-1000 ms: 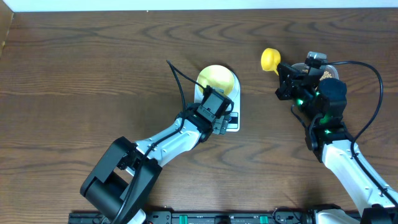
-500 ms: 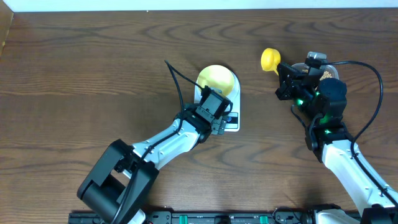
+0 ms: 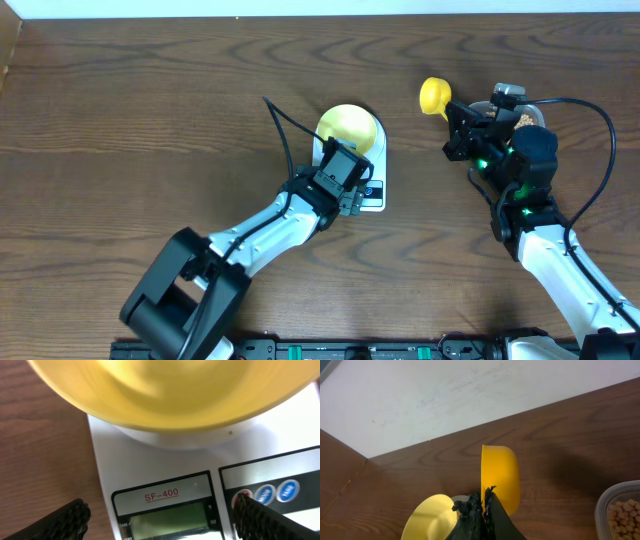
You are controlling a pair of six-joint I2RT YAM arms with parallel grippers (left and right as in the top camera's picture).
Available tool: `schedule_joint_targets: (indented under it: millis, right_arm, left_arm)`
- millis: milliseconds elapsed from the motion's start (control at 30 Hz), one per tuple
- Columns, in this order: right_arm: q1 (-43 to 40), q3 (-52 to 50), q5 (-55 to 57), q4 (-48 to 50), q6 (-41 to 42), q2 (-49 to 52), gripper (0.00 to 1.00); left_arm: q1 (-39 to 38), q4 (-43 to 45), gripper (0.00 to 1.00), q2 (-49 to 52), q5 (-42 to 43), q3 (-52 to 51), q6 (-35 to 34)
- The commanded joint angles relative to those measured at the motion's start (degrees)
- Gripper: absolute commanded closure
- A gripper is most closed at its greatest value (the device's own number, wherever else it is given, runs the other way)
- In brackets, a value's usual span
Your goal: Scoop item into bowl and weigh 50g on scale
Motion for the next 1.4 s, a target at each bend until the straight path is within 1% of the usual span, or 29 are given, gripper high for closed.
schedule_joint_targets:
  millis: [0,233,467,1367]
  right_arm:
    - [-0.3,0.8,-0.3,0.1,0.4,0.2,0.99]
    - [-0.3,0.8,-0.5,-0.8,0.4,0.2,0.99]
    - [-0.3,0.8,-0.5,-2.9,0.4,0.2,0.99]
    - [-0.3,0.8,-0.5,-4.8,0.4,0.2,0.99]
  left_arm:
    - [0.2,-0.8,0.07,-3.3,-1.1,-0.4,0.1]
    - [0.2,-3.7,0.07,-6.3,-1.1,-0.4,0.1]
    - [-0.5,-5.9,0.07,-6.6,-0.9,-0.4,0.0]
    - [-0.5,-6.0,0.07,-6.6,-1.0,-0.4,0.1]
